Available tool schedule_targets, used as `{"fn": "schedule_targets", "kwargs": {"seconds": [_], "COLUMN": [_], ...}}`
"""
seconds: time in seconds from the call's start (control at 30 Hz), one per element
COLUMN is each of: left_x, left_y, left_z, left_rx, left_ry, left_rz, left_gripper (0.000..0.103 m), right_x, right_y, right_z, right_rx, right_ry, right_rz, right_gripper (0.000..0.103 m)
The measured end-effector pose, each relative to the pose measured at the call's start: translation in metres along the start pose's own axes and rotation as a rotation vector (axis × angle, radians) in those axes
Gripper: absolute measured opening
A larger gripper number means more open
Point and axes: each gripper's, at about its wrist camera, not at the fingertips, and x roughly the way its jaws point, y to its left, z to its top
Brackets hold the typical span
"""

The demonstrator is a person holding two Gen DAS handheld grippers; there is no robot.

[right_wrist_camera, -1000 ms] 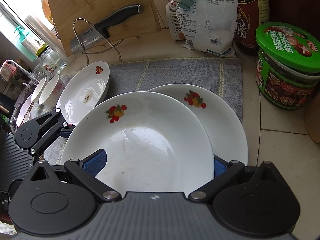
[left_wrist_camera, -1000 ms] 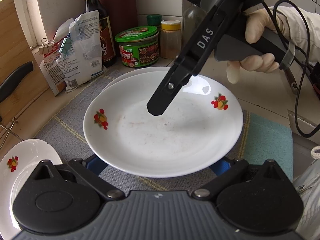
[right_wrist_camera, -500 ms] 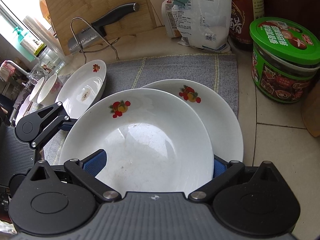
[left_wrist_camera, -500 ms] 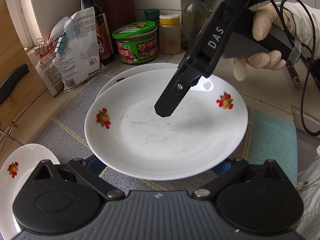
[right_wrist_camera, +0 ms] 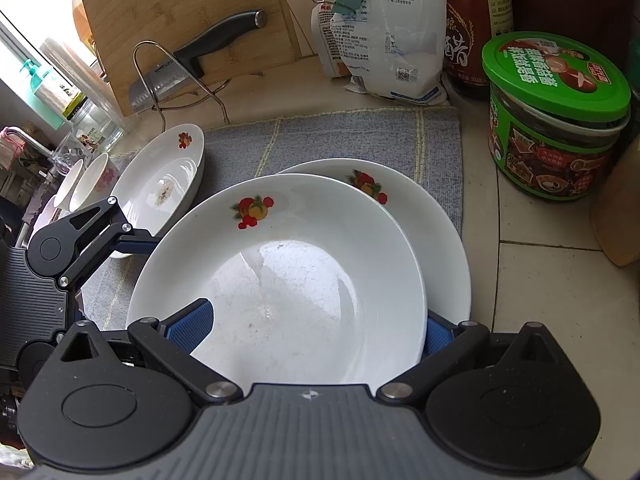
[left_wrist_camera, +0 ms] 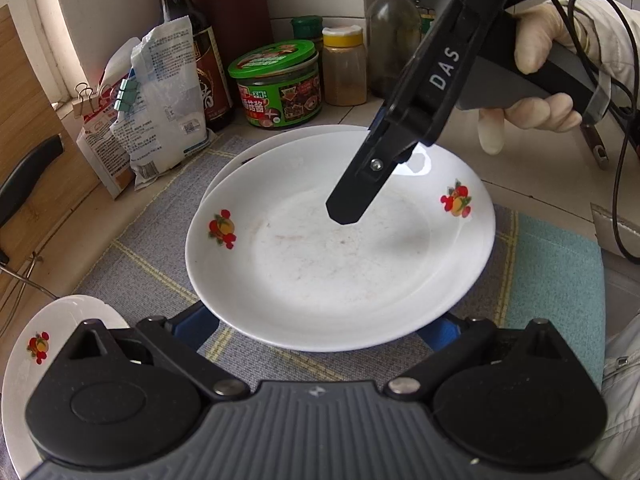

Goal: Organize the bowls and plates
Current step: 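Lower the held plate onto the placed plate with both grippers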

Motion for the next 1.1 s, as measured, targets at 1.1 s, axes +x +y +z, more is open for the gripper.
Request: {"fn": "schedule_targets", "kwargs": {"seconds": [1.1], "left_x": [-0.008], "left_y": [-0.001], "left_z": [0.001], "left_rx": [-0.056], "left_ry": [-0.043], "left_rz": [-0.004], "left_gripper": [0.102], "right_x": [-0.015], "right_y": [0.007], "right_z": [-0.008], "right_rx": [0.045], "right_ry": [-0.027], "right_rz": [-0.086], "right_gripper": [0.103]}}
